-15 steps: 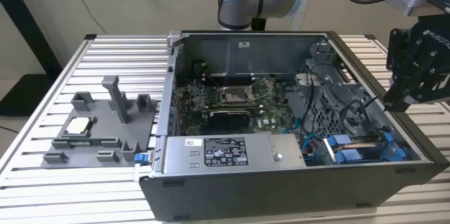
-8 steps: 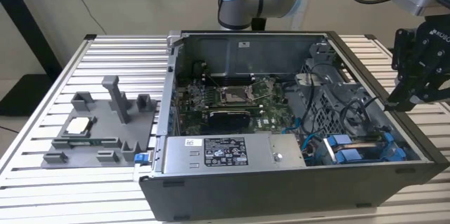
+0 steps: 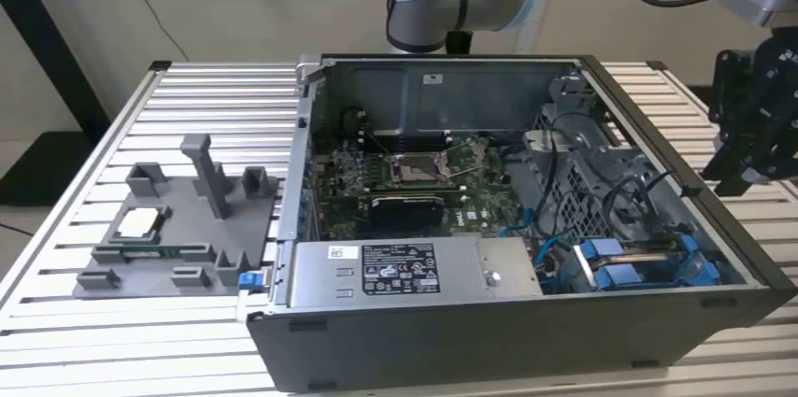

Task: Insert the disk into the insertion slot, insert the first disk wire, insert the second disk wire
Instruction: 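Insert the second disk wire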

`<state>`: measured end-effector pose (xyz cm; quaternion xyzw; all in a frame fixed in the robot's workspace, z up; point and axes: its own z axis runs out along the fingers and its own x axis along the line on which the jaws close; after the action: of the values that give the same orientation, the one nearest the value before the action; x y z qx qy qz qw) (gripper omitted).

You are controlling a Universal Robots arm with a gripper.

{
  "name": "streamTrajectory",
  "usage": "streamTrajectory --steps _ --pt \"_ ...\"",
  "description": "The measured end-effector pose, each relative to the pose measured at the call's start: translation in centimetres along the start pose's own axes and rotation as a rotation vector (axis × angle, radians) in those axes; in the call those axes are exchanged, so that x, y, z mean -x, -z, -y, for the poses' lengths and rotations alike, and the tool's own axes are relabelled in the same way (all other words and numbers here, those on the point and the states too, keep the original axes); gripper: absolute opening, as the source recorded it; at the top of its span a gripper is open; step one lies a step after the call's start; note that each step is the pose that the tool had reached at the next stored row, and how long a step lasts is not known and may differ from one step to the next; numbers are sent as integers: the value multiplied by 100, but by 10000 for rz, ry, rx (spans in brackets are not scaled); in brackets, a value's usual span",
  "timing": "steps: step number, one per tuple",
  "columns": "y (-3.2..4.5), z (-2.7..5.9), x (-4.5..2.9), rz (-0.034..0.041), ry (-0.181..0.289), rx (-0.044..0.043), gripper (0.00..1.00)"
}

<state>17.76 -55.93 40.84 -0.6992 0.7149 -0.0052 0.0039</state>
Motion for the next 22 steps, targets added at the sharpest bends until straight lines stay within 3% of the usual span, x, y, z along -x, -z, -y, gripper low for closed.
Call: streamTrajectory --steps 8,18,22 --pt "-2 4 175 -2 -1 0 27" --pt "-141 39 184 0 -1 0 27" --pt "-154 40 184 -4 0 -1 27"
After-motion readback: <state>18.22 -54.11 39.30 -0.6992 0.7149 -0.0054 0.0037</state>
